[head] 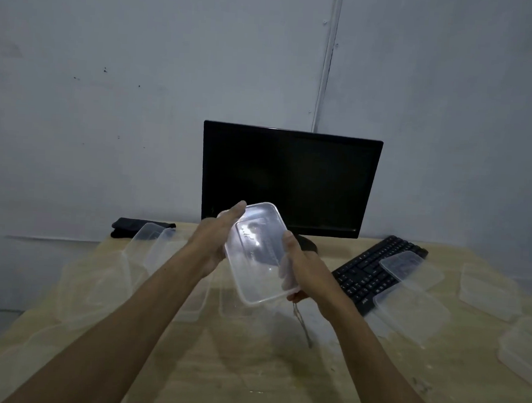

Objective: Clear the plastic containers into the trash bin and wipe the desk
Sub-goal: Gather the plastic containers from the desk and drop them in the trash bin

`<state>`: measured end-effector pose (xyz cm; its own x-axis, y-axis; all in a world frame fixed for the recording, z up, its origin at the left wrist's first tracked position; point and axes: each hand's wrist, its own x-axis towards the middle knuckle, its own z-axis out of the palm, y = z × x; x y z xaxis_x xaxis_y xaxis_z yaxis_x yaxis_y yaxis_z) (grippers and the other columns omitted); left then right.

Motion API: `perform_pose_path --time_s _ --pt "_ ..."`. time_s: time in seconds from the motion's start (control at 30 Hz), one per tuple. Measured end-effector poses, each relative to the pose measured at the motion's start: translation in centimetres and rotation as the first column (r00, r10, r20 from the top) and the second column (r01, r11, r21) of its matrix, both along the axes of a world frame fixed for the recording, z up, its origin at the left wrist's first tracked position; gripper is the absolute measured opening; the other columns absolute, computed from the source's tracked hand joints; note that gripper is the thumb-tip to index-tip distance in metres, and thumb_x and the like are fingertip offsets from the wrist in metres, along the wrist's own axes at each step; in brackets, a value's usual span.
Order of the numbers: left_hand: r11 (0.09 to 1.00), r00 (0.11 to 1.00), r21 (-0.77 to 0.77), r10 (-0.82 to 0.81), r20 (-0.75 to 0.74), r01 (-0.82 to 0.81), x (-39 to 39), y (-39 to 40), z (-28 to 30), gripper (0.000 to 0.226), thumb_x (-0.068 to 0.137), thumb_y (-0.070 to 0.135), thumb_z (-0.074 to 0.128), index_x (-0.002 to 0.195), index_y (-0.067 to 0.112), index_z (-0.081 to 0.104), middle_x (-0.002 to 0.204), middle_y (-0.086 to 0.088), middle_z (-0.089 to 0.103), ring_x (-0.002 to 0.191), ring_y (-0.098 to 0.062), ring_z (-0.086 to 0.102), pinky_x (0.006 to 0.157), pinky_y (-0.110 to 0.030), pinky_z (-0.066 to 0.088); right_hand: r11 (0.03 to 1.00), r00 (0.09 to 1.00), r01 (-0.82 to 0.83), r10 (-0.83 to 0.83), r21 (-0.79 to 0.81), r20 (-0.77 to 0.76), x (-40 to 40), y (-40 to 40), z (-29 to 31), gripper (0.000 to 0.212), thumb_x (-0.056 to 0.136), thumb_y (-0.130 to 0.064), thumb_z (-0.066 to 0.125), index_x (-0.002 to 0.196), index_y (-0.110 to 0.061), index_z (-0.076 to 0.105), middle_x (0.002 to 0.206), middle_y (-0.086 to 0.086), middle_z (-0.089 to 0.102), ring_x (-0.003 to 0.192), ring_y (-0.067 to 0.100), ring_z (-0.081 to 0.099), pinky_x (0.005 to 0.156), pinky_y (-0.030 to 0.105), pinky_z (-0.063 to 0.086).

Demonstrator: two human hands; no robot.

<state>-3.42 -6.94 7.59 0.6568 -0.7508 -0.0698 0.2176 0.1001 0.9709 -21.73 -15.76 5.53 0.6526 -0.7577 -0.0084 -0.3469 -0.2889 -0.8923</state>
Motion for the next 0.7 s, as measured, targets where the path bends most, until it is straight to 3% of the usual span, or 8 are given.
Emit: perform_pose_path --time_s 0.13,0.27,0.37,0.43,0.53,0.7 --pt "0.987 0.986 -0.012 0.163 0.013 -0.163 0.4 0.3 -0.7 0.096 0.052 0.073 0.083 0.119 0.006 0.07 0.112 -0.016 0.076 0.101 -0.033 0.075 0.092 -0.058 0.059 0.975 0.991 0.018 -0.046 0.222 0.122 -0.2 -0.5 0.3 0.067 0.095 -0.071 0.049 0.104 -0.008 0.072 0.097 0.01 0.072 0.083 0.019 0.07 0.059 0.026 0.058" --pt "0.974 0.979 -0.101 0.2 -0.045 -0.203 0.5 3.1 -0.1 0.068 0.079 0.059 0.076 0.121 0.005 0.069 0.115 -0.017 0.076 0.103 -0.036 0.075 0.092 -0.055 0.06 0.855 0.943 -0.122 -0.059 0.504 0.329 0.5 0.3 0.5 0.046 0.098 -0.051 0.064 0.123 -0.012 0.068 0.116 0.018 0.074 0.1 0.032 0.076 0.073 0.038 0.064" --pt "0.995 0.995 0.021 0.101 0.009 -0.101 1.4 6.2 1.1 0.038 0.09 0.043 0.063 0.108 0.01 0.07 0.105 -0.011 0.073 0.083 -0.026 0.072 0.072 -0.041 0.064 0.877 0.928 -0.121 -0.068 0.466 0.367 2.1 1.8 0.9 0.038 0.103 -0.046 0.057 0.123 -0.016 0.068 0.117 0.015 0.075 0.105 0.033 0.075 0.08 0.046 0.065" --pt "0.993 0.998 0.109 0.05 0.041 -0.054 2.1 8.7 2.2 0.051 0.084 0.058 0.065 0.101 0.01 0.071 0.099 -0.01 0.074 0.078 -0.023 0.074 0.067 -0.037 0.061 0.898 0.929 -0.132 -0.036 0.42 0.368 3.4 3.4 1.4 0.03 0.102 -0.043 0.061 0.114 -0.018 0.073 0.115 0.015 0.075 0.102 0.032 0.075 0.084 0.049 0.064" --pt "0.974 0.982 0.175 0.116 0.146 -0.141 2.7 12.0 3.0 0.07 0.091 0.072 0.055 0.104 0.006 0.076 0.097 -0.012 0.08 0.086 -0.028 0.079 0.079 -0.04 0.063 0.917 0.925 -0.228 0.1 0.327 0.365 5.4 6.3 2.0 0.029 0.101 -0.043 0.062 0.109 -0.018 0.076 0.111 0.013 0.073 0.089 0.024 0.075 0.076 0.042 0.065" --pt "0.927 0.931 0.114 0.341 0.132 -0.356 3.8 17.0 1.9 0.063 0.097 0.059 0.058 0.095 -0.001 0.077 0.084 -0.017 0.079 0.074 -0.03 0.079 0.063 -0.033 0.063 0.915 0.918 -0.242 0.107 0.324 0.383 9.3 11.3 3.0 0.045 0.096 -0.05 0.068 0.116 -0.009 0.071 0.097 0.012 0.072 0.07 0.017 0.073 0.064 0.036 0.063"
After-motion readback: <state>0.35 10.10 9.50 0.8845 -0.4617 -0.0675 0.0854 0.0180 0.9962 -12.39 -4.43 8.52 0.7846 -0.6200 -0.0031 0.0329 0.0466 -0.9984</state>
